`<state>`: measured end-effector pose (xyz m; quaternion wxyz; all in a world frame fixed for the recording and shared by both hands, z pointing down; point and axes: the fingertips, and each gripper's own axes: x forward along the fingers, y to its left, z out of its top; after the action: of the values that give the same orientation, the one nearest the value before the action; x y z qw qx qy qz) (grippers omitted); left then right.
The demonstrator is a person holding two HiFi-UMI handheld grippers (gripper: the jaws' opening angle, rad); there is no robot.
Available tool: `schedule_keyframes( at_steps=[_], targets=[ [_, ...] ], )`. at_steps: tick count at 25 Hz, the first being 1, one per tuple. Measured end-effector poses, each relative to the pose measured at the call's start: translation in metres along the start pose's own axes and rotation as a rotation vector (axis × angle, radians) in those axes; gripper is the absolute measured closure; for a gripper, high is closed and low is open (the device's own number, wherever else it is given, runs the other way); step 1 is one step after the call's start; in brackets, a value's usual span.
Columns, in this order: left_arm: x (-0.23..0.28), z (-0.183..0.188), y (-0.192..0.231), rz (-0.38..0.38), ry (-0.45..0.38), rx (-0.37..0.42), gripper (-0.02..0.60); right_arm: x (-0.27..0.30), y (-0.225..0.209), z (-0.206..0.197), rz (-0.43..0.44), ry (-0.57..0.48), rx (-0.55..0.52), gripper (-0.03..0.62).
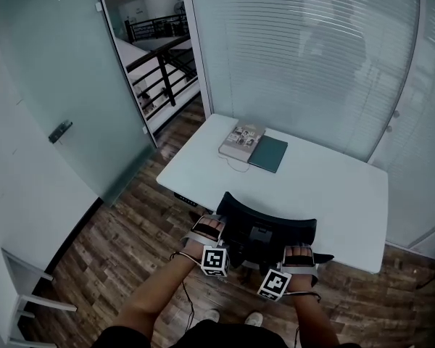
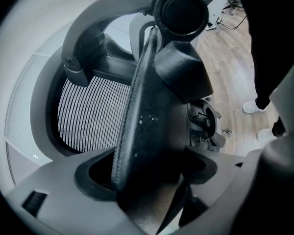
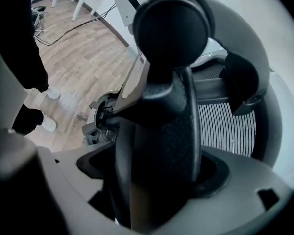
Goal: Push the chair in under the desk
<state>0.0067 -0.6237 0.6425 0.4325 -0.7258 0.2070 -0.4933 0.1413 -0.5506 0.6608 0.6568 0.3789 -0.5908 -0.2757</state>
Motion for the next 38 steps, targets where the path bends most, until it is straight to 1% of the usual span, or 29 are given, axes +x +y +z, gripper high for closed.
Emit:
schedule_keyframes(
  at_steps=[3, 6, 9, 11, 14, 17, 20, 24, 31, 34, 36, 38],
  targets=[
    [0.011, -0.007, -0.006, -0.031, -0.02, 0.002, 0.195, 0.006, -0.002, 0.005, 0.001, 0.016, 0.023, 0.149],
    [0.017, -0.016, 0.002, -0.033, -0.037, 0.017, 0.195, 0.012, -0.007, 0.013, -0.001, 0.033, 0.035, 0.149],
    [0.021, -0.024, 0.008, -0.047, -0.055, 0.048, 0.195, 0.018, -0.012, 0.019, -0.003, 0.056, 0.05, 0.149],
    [0.022, -0.026, 0.014, -0.039, -0.062, 0.061, 0.195, 0.02, -0.013, 0.02, -0.004, 0.066, 0.06, 0.149],
    [0.025, -0.028, 0.018, -0.032, -0.069, 0.06, 0.195, 0.024, -0.013, 0.022, 0.005, 0.078, 0.073, 0.149],
    [0.028, -0.033, 0.022, -0.034, -0.084, 0.073, 0.195, 0.027, -0.016, 0.027, 0.002, 0.085, 0.072, 0.149],
    [0.029, -0.031, 0.02, -0.043, -0.104, 0.088, 0.192, 0.026, -0.015, 0.025, 0.006, 0.095, 0.071, 0.149],
    [0.026, -0.036, 0.022, -0.045, -0.105, 0.098, 0.192, 0.027, -0.016, 0.03, 0.013, 0.102, 0.087, 0.149],
    [0.028, -0.039, 0.023, -0.048, -0.102, 0.093, 0.192, 0.032, -0.02, 0.031, -0.007, 0.104, 0.089, 0.149],
    [0.028, -0.036, 0.025, -0.032, -0.111, 0.088, 0.192, 0.029, -0.021, 0.03, -0.016, 0.108, 0.086, 0.149],
    [0.026, -0.037, 0.026, -0.013, -0.113, 0.108, 0.192, 0.029, -0.022, 0.031, -0.025, 0.105, 0.084, 0.149],
    [0.026, -0.04, 0.027, -0.001, -0.106, 0.177, 0.192, 0.03, -0.022, 0.033, -0.022, 0.093, 0.081, 0.149]
  ],
)
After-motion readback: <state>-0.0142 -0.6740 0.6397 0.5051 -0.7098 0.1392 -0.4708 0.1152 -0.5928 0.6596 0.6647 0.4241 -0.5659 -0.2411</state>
